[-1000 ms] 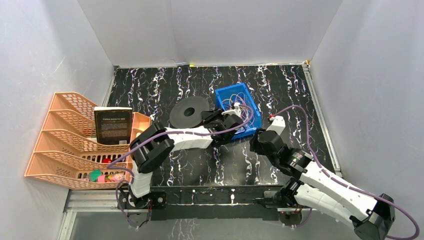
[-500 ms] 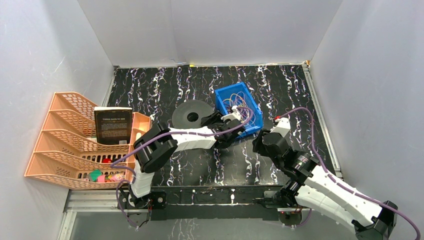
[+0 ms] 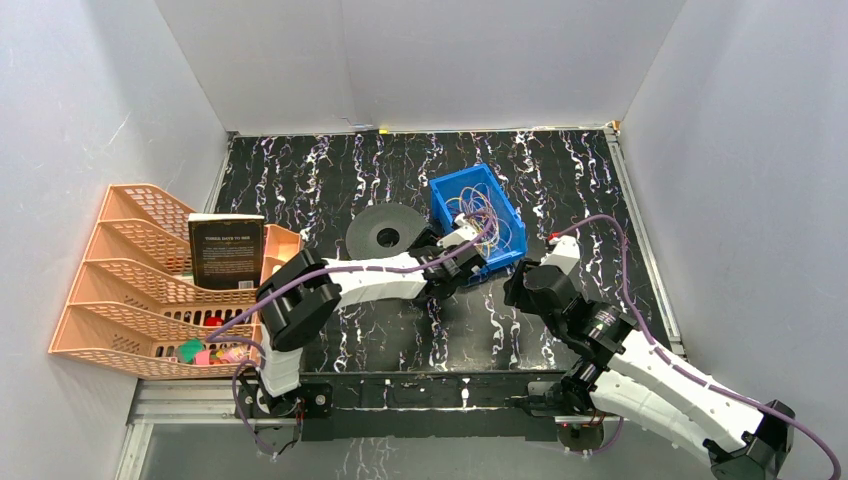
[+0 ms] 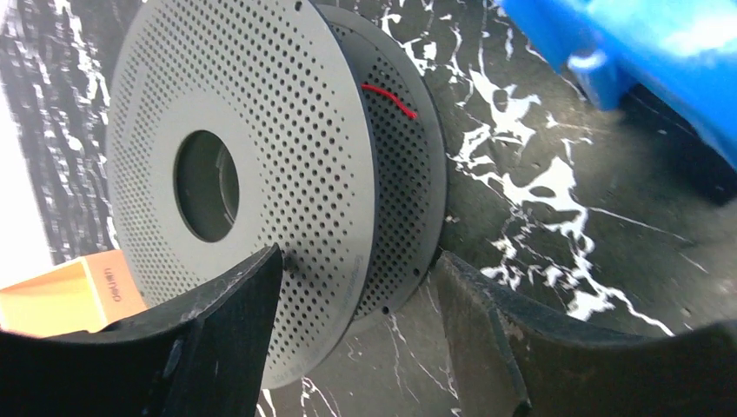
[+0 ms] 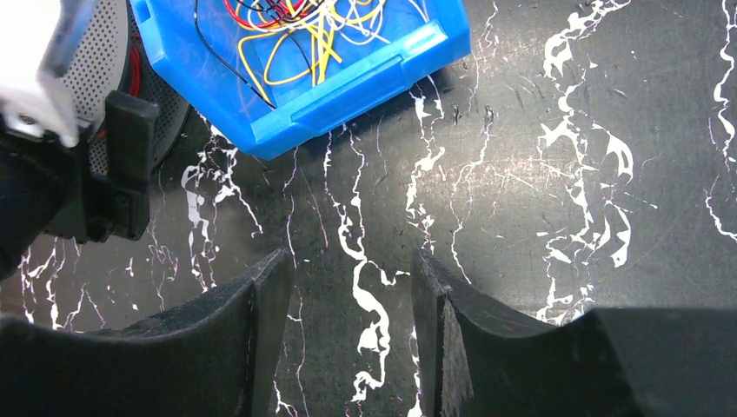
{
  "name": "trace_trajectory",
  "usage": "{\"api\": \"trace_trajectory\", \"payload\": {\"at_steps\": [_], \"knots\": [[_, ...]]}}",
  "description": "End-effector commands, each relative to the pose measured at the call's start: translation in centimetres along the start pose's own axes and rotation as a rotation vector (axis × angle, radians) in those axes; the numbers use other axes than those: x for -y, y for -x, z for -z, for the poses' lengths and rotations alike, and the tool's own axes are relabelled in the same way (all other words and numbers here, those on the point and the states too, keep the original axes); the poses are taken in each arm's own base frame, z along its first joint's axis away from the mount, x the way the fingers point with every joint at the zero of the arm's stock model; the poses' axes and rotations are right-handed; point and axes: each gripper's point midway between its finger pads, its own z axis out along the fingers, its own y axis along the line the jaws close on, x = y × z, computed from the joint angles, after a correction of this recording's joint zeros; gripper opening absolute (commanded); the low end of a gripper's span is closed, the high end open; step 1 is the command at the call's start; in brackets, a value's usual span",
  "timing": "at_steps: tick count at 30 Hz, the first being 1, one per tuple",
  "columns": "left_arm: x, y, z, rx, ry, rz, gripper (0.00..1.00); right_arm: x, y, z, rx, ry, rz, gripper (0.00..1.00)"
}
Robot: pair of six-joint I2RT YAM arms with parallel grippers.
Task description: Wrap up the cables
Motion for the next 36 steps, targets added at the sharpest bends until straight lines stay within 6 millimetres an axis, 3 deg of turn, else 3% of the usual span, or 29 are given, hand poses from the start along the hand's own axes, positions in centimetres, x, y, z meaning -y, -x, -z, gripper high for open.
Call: {"api": "trace_trajectory", "payload": {"at_steps": [1,11,17,22,26,31,33,36], "knots": [[-0.3,0.5,3.1,0.012,-0.125,0.129,0.65,-0.5,1.3,0.4,0.028,0.005,-0.025,0.61],[-0.7,1.5,7.7,0.047,-0.356,0.264,0.78,-1.4,2.6,0.2,0.047,0.014,0.057,0.69],[-2.6,3.1,9.2,0.048,-0.531,0.377,0.98,-2.7,3.3,-0.5,0.004,0.017,0.172,0.73],[-6.1,3.6,9.1,0.015,-0.622,0.493,0.98,-2.9,4.5,-1.7,-0.027,-0.009,0.218,0.80],[-9.4,2.9,8.1,-0.027,-0.634,0.584,0.98,-2.5,6.2,-3.0,-0.076,-0.002,0.187,0.90],[-14.0,-0.1,5.1,-0.116,-0.595,0.816,0.98,-2.1,7.9,-4.0,-0.153,0.020,0.102,0.97],[-16.1,-1.3,4.6,-0.119,-0.540,0.886,0.98,-2.2,9.1,-3.9,-0.137,-0.011,0.064,0.98],[-17.5,-2.5,4.6,-0.113,-0.451,0.901,0.98,-2.0,10.8,-3.1,-0.093,-0.073,-0.035,0.98]]}}
